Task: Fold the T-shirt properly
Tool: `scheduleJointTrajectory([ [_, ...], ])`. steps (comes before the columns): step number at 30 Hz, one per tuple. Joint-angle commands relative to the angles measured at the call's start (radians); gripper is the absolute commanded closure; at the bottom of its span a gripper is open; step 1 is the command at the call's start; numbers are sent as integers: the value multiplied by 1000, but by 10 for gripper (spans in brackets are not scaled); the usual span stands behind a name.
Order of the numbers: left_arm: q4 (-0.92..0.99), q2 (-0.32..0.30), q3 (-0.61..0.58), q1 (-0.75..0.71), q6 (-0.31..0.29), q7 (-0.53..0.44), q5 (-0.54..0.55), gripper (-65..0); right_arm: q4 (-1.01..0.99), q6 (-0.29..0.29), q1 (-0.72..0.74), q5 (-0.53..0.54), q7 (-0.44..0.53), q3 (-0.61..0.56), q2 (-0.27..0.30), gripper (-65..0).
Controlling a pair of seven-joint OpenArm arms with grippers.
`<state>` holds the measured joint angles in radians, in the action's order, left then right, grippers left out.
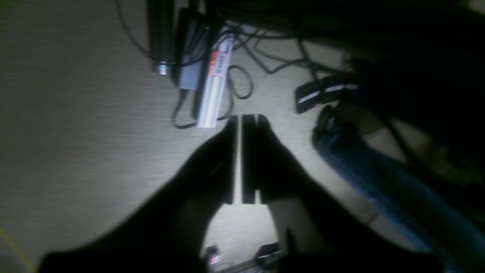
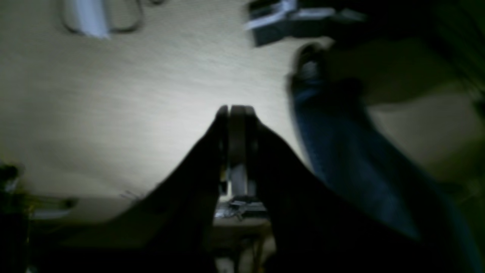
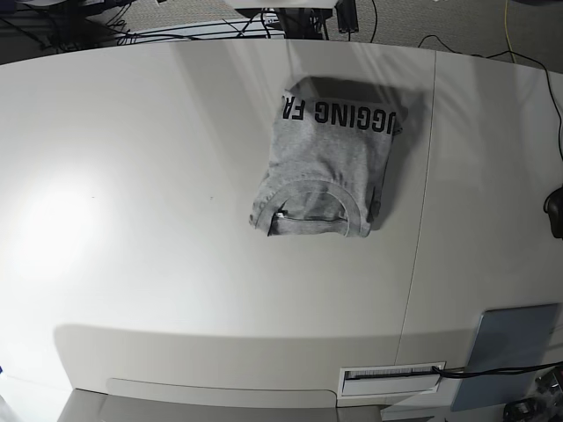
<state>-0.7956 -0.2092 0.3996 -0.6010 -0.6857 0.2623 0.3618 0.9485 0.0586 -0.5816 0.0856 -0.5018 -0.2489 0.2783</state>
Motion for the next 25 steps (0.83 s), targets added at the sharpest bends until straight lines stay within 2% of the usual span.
scheduleJointTrajectory([
  [1,18,3,1,-1,-12,-2,4,-95,-56,19,23,22,24,2,4,0],
  [4,76,27,1,43,-7,-67,-39,-116,-242,63,126,83,140,2,-25,0],
  [9,148,71,1,108,152,-234,-264,-116,-458,91,265,167,324,2,-71,0],
  [12,206,90,1,157,224,-261,-319,-116,-524,92,320,192,401,2,-90,0],
  [14,253,95,1,192,242,-263,-336,-116,-541,92,344,206,408,2,-99,0],
  [19,370,95,1,262,245,-264,-351,-116,-545,102,351,212,401,2,-103,0],
  [25,390,95,1,275,245,-264,-351,-116,-545,102,343,209,401,2,-100,0],
])
